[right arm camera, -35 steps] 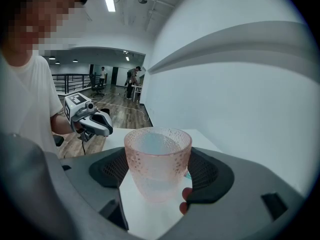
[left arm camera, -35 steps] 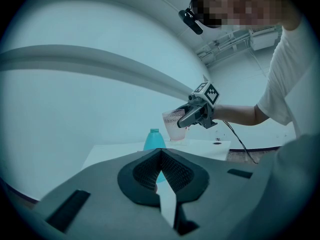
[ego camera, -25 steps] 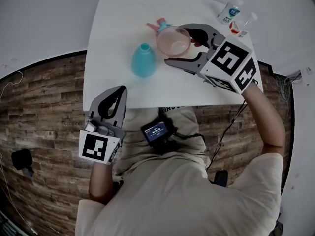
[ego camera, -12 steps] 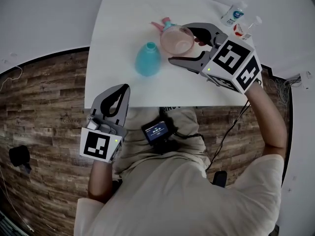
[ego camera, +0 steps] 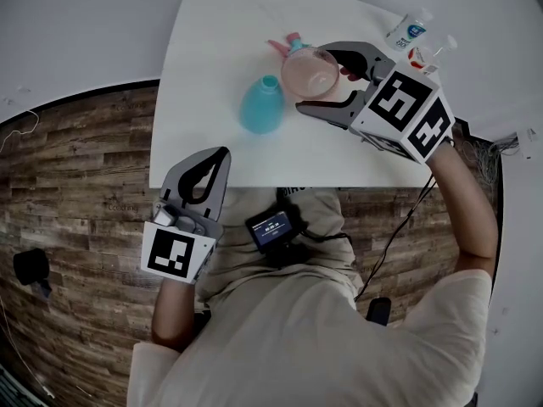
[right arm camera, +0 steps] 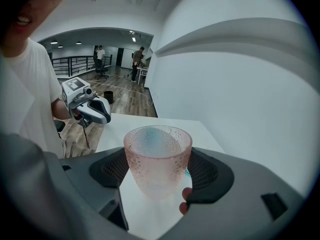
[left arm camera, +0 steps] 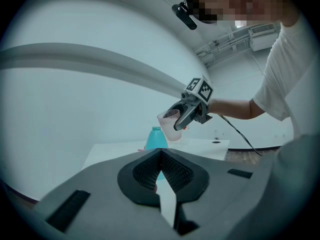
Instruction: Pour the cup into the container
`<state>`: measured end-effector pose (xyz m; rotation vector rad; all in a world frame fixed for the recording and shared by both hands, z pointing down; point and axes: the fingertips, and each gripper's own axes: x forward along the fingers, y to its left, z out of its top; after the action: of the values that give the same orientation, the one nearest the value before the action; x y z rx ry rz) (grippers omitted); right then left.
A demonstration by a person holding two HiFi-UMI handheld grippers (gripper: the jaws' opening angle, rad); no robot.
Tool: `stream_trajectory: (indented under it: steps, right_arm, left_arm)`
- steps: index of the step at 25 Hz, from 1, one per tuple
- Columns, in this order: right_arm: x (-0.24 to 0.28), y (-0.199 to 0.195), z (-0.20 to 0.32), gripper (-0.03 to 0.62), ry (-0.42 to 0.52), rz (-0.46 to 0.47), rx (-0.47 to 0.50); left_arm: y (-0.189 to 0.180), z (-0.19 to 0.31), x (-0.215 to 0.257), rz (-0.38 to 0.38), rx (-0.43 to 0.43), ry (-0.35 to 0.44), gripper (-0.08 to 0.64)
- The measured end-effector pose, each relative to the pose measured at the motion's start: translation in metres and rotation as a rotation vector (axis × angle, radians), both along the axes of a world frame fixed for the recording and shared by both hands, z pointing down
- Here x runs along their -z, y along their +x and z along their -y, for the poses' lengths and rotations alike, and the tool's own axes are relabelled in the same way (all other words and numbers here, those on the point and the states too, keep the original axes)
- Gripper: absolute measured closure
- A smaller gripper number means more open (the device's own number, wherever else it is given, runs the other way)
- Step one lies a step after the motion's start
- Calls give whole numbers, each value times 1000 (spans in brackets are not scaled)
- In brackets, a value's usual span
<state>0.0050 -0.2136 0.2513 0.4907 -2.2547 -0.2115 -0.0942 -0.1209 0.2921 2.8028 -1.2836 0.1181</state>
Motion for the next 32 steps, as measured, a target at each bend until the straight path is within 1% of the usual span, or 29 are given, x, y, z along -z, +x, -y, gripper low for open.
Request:
stream_trajectory:
  steps: [32]
  right_arm:
    - [0, -4, 2, 222, -9, -123, 16]
  left_arm:
    - [-9, -4, -1, -6, 7, 7, 549]
